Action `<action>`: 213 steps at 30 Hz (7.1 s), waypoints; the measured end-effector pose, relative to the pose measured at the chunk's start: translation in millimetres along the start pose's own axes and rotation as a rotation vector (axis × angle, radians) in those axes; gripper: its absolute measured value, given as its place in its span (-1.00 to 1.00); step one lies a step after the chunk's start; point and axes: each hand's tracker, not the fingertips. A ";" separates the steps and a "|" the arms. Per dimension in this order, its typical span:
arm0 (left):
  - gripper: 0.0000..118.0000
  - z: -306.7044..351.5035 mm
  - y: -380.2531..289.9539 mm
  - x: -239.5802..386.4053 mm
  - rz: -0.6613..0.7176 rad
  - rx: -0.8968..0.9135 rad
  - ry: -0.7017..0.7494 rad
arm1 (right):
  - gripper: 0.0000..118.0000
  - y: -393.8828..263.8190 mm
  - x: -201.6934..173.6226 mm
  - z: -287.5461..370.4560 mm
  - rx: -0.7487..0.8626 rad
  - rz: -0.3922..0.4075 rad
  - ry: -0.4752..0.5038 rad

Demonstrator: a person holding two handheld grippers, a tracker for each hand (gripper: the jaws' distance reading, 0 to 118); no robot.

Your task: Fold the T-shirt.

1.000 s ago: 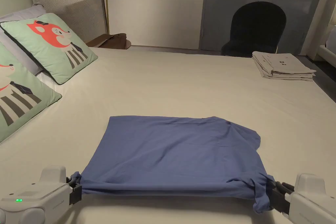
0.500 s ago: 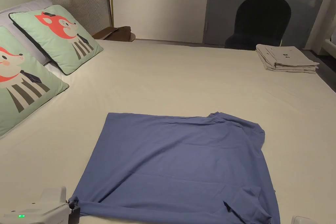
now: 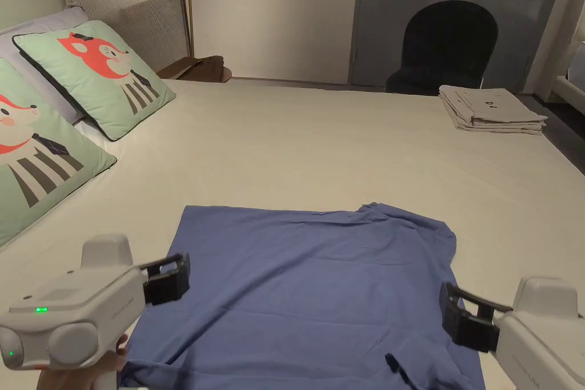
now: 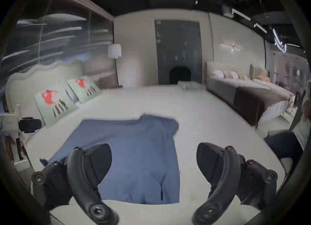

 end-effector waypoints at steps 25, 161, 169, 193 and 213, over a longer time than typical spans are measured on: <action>-1.00 1.7 19.0 26.7 -0.141 0.092 -0.006 | -1.00 43.6 -30.0 9.8 0.265 0.094 -0.108; -1.00 -25.0 59.0 31.8 -0.075 0.126 -0.011 | -1.00 61.4 -57.9 -21.2 0.323 0.200 -0.135; -1.00 -79.5 12.8 -18.2 0.021 -0.273 0.017 | -1.00 50.5 -50.4 -36.0 0.271 0.200 -0.148; -0.70 -166.7 -68.1 -23.1 -0.048 -0.543 0.124 | -1.00 14.0 -21.9 -86.6 0.094 0.218 -0.163; -0.90 -142.8 -29.4 -21.1 0.001 -0.460 0.046 | 0.32 -89.8 26.2 -157.4 -0.477 -0.091 -0.141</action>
